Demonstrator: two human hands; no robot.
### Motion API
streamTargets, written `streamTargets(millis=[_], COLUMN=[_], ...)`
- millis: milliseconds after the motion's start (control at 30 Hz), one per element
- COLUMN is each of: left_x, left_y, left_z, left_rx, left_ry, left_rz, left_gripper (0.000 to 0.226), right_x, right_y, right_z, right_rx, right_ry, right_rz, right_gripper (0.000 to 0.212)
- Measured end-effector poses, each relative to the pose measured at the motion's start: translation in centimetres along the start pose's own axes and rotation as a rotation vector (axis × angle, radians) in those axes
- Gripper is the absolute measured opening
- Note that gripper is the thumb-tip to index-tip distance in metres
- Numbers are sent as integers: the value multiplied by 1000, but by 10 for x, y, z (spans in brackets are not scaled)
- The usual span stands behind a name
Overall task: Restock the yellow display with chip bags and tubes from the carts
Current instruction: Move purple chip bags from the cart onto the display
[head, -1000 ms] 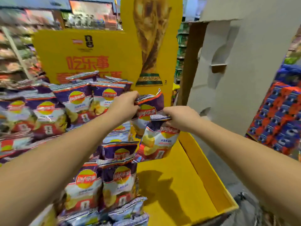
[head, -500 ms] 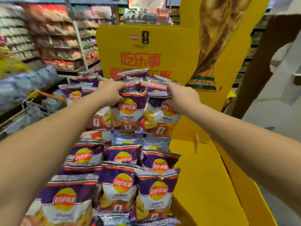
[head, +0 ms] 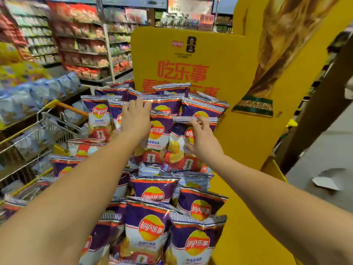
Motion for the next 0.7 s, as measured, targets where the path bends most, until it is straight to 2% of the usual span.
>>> streamTargets(millis=[100,200,300,400,567,600,700], left_x=[-17,-28,-37,-44,-59,-62,-73], left_y=[-8,-14,-17,-23,-29,-30,-38], left_z=[3,0,-12,-24,-33,-33,-21], left_rx=[1,-51,-219,-372,-465,-487,-563], left_ry=[-55,13,79,202,346,357,337], left_rz=[37,36,36,-8,-38,-31,-14], left_gripper=[35,20,24,20,10,12,38], right_x=[-22,-37,-39,-29,-25,-25,-32], right_y=[-13,-30,-25,-11,-5,-5,-4], right_z=[-14,-39,-54,-55,-55,-53,-42], right_rx=[-61,38,89,33,-89,-92,-23], right_ry=[-55,70,168,218,430,465,533], right_rz=[-68,-189,-76,31,40,34,11], right_gripper=[43,41,44,48,58,59,58])
Point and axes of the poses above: each hand's wrist, its own x-axis towards the middle knuckle, its own z-axis out of the back of the hand, y = z × x, the point moved 6 cm from there along x, towards the middle knuckle, and after that the axes turned 4 degrees about y, right-handed, at the moved point
